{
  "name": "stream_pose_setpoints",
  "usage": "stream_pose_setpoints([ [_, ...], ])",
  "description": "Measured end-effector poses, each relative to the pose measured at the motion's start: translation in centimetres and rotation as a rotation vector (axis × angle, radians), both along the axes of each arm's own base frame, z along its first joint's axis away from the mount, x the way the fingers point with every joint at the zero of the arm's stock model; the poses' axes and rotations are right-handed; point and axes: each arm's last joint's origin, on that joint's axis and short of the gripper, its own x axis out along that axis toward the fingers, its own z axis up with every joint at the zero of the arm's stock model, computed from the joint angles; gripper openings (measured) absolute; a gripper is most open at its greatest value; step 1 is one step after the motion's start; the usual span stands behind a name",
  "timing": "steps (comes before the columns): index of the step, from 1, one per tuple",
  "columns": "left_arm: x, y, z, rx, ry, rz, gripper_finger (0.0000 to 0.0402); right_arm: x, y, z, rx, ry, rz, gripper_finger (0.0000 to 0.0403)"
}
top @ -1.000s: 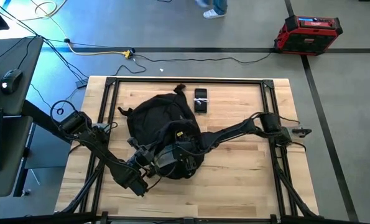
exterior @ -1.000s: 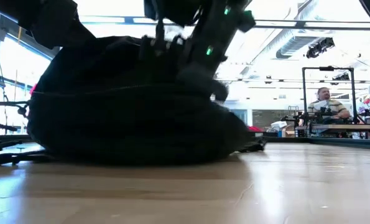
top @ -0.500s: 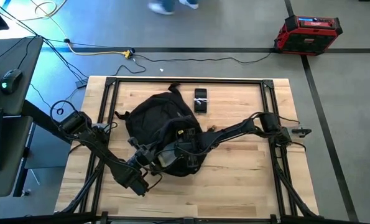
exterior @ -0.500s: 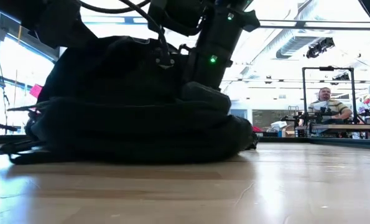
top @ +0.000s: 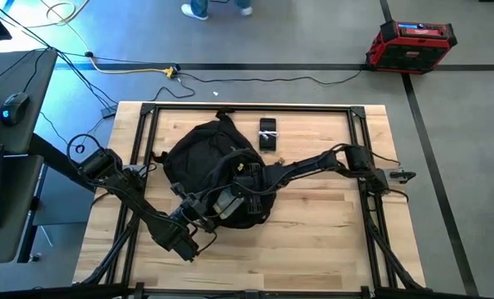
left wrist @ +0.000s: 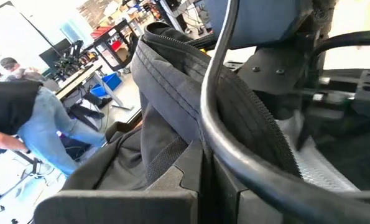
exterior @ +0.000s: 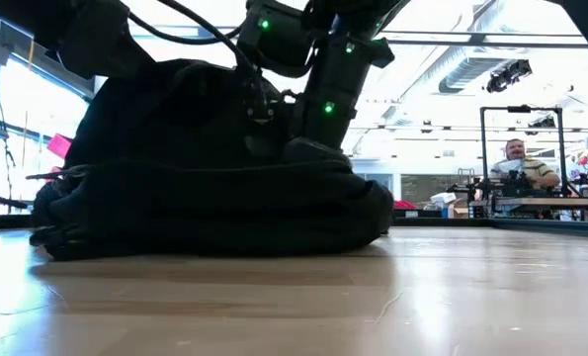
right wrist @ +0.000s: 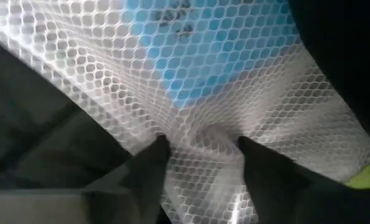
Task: Unpack backpack
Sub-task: Remove the transparent zip bag from the backpack
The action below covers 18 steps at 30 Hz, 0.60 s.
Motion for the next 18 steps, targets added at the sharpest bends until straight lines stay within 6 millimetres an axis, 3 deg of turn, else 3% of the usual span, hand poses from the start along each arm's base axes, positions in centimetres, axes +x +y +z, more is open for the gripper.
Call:
stream_pose_setpoints([
  [4, 0.0, 0.0, 0.0, -0.001, 0.000, -0.001, 0.0000, 0.2, 0.1, -0.6, -0.011, -0.006, 0.000, 0.0040],
  [6, 0.0, 0.0, 0.0, -0.003, -0.002, 0.000, 0.0000, 0.2, 0.8, -0.5, -0.026, -0.009, 0.025, 0.0013],
  [12, 0.0, 0.0, 0.0, -0.001, -0.012, -0.001, 0.0000, -0.6, 3.5, 2.5, -0.080, -0.073, 0.109, 0.0002],
  [18, 0.0, 0.0, 0.0, 0.002, -0.012, -0.002, 0.0000, -1.4, 6.2, 7.6, -0.103, -0.251, 0.187, 0.0000],
])
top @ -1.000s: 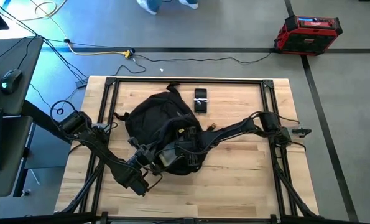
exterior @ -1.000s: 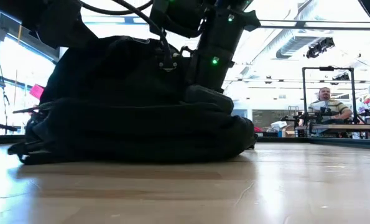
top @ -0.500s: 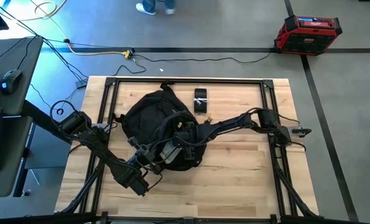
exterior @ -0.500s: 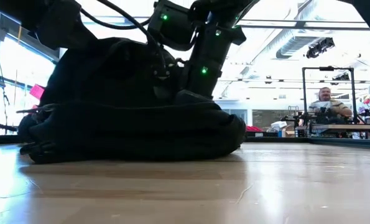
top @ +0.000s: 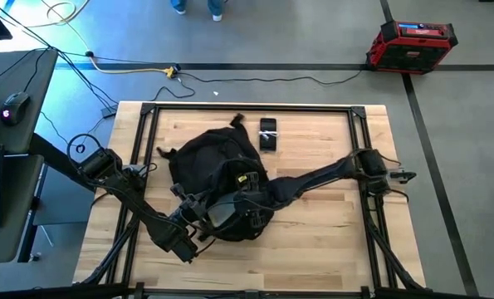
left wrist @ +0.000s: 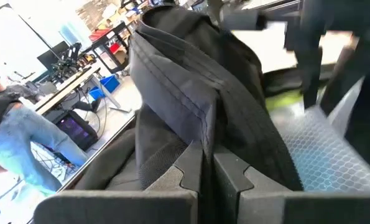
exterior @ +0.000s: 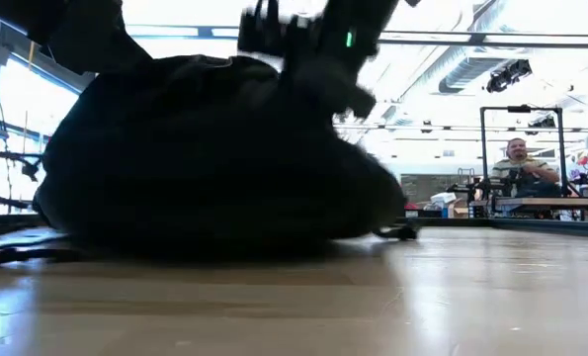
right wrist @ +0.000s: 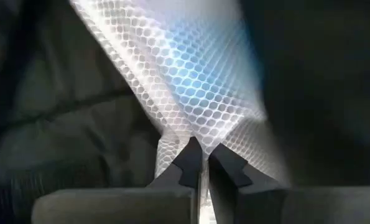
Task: Unpack backpack
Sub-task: Remove the transparent zip bag from the backpack
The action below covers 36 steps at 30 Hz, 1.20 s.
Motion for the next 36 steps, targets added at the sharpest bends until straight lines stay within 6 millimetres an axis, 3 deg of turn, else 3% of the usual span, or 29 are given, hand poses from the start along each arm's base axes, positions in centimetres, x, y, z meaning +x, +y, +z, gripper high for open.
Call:
stream_pose_setpoints([
  [8, 0.0, 0.0, 0.0, 0.003, -0.002, 0.000, 0.0000, -2.7, 3.1, 5.0, -0.003, -0.094, 0.106, 0.0000],
  [18, 0.0, 0.0, 0.0, 0.002, 0.003, 0.001, 0.0000, -6.1, 7.1, 8.5, -0.012, -0.146, 0.258, 0.0000],
  [24, 0.2, -0.1, 0.0, -0.013, -0.020, -0.002, 0.0000, -3.8, 7.4, 8.1, 0.054, -0.296, 0.234, 0.0000],
  [30, 0.9, -0.7, -0.1, 0.004, -0.002, -0.035, 0.0000, 0.1, 5.8, 5.3, 0.074, -0.411, 0.173, 0.0000],
  [36, 1.1, -0.7, -0.2, 0.024, 0.026, -0.044, 0.0000, -0.2, 5.9, 5.4, 0.040, -0.383, 0.205, 0.0000],
])
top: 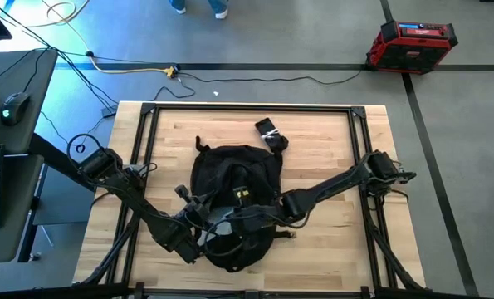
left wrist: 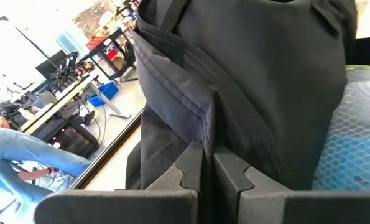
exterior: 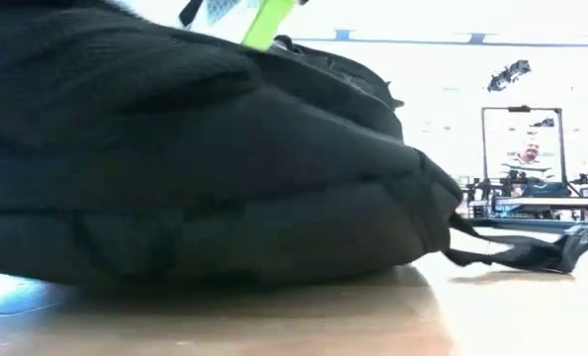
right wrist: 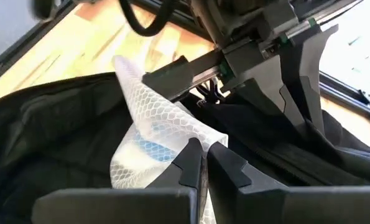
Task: Unpack backpack
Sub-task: Remove the transparent zip bag from the backpack
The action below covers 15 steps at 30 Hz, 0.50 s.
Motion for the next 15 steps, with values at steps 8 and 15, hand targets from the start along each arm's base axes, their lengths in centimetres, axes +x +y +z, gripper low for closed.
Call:
stream_pose_setpoints([
  [8, 0.0, 0.7, -0.1, -0.019, 0.067, 0.026, 0.0000, -5.1, 4.2, 5.6, 0.038, -0.040, 0.314, 0.0000],
  [15, -0.7, 1.9, -0.1, -0.012, 0.088, 0.090, 0.0000, -10.3, 6.1, 10.2, -0.078, -0.144, 0.299, 0.0000],
])
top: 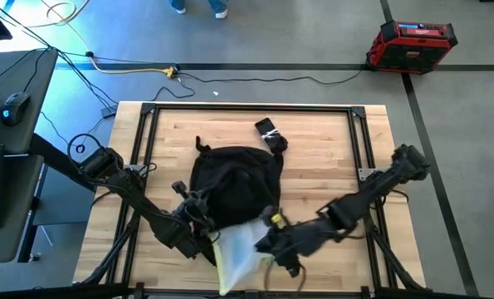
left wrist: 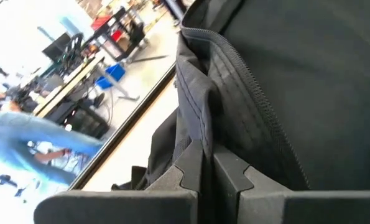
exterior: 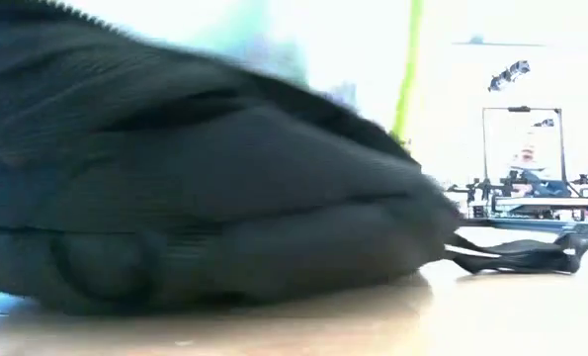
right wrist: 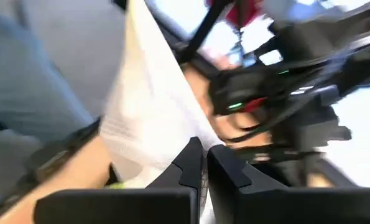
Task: Unpack backpack
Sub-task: Remove the transparent zip bag from the backpack
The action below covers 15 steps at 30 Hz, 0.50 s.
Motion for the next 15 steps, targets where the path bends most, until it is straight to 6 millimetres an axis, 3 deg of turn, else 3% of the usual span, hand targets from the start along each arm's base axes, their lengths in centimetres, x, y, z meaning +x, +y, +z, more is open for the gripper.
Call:
stream_pose_setpoints([
  [4, -0.7, 1.1, -0.5, -0.022, 0.037, 0.067, 0.0000, -3.5, -0.1, 3.3, -0.045, -0.120, -0.130, 0.0000],
  [8, -1.7, 2.1, -0.6, -0.038, 0.031, 0.151, 0.0000, -6.2, -1.6, 5.5, -0.100, -0.198, -0.348, 0.0000],
  [15, -3.7, 3.6, -0.8, -0.057, 0.002, 0.315, 0.0000, -7.4, -6.6, 5.6, -0.213, -0.165, -0.711, 0.0000],
])
